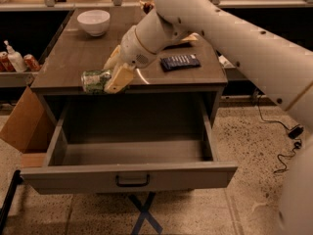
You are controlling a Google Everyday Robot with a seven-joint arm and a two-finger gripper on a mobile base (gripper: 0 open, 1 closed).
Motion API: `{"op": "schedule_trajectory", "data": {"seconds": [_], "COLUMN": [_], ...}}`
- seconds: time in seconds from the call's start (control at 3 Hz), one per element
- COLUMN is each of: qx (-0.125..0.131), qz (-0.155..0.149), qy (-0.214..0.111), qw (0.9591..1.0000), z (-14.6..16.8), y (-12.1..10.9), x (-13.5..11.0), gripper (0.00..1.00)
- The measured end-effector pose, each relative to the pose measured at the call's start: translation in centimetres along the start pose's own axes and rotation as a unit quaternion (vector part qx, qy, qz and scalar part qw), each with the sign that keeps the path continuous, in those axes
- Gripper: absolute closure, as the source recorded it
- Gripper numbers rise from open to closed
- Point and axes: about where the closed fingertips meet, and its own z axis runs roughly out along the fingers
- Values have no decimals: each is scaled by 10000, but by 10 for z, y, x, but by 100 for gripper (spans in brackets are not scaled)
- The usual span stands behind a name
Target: Place green can into top drawer
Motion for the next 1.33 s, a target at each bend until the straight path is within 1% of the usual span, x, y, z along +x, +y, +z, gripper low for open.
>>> {"op": "schedule_trajectory", "data": {"seconds": [0.33, 0.67, 1.0, 1.33], "qx": [-49, -80, -79, -72], "qz": [521, 848, 1162, 1407], "qy": [136, 200, 259, 312], "qw": [9985, 9962, 9929, 9895], "z": [9, 17, 30, 43], "y": [40, 62, 76, 86], "x": [27, 45, 66, 84], "gripper": [100, 100, 100, 100]}}
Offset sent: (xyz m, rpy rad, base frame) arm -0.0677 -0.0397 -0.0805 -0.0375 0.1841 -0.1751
